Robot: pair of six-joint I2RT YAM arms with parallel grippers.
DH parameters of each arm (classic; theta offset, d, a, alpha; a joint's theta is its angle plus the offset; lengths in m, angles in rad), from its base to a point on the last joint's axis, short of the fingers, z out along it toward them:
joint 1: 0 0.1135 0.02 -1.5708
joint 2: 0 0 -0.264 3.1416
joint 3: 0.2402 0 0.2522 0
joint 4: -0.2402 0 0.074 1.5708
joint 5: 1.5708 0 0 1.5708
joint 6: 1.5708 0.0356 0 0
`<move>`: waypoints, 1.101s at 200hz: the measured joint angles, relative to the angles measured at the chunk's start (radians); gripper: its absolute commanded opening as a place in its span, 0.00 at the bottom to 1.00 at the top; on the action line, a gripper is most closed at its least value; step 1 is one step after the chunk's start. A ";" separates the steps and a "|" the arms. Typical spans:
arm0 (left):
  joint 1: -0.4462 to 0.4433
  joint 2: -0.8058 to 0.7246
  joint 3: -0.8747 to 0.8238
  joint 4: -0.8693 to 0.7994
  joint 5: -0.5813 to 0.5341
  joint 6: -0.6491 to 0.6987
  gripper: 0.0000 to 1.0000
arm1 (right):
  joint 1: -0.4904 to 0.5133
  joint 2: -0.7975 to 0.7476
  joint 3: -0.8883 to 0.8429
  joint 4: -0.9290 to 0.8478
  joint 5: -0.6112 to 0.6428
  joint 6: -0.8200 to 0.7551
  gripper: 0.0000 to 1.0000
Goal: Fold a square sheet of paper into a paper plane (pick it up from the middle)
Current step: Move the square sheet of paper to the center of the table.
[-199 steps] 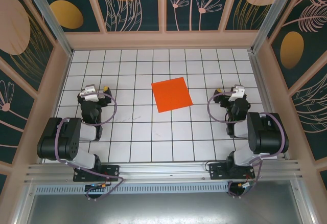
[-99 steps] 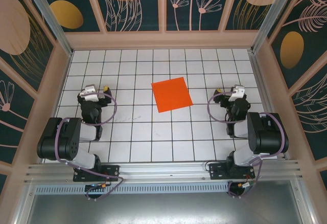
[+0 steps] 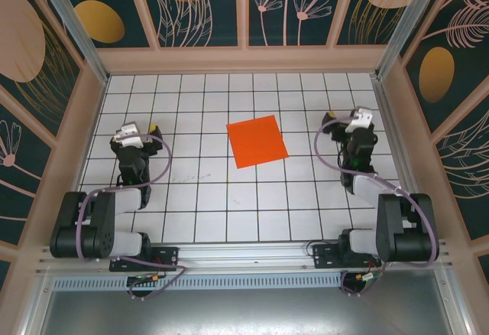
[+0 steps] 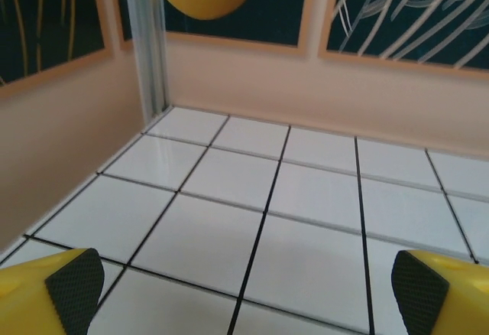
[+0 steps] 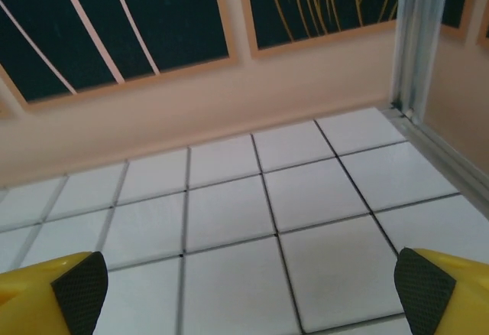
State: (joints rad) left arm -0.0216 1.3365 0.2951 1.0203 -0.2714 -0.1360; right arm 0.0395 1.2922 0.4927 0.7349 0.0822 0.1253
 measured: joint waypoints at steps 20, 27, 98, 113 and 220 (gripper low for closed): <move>0.000 -0.083 0.089 -0.168 -0.030 -0.079 0.98 | 0.037 0.006 0.132 -0.142 -0.026 0.103 0.99; 0.000 -0.111 0.120 -0.223 -0.032 -0.114 0.98 | 0.055 0.014 0.162 -0.174 -0.044 0.144 0.99; 0.001 -0.235 0.268 -0.586 0.106 -0.358 0.99 | 0.320 0.481 0.581 -0.559 -0.208 0.436 0.95; 0.001 -0.230 0.284 -0.632 0.134 -0.368 0.99 | 0.378 0.588 0.676 -0.621 -0.222 0.470 0.94; 0.002 -0.169 0.316 -0.704 0.190 -0.371 0.98 | 0.485 0.871 1.028 -0.914 -0.203 0.509 0.92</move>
State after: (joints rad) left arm -0.0196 1.1671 0.6109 0.3164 -0.0814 -0.5068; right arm 0.5247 2.1628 1.5211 -0.1795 -0.1211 0.6338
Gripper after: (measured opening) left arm 0.985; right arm 0.917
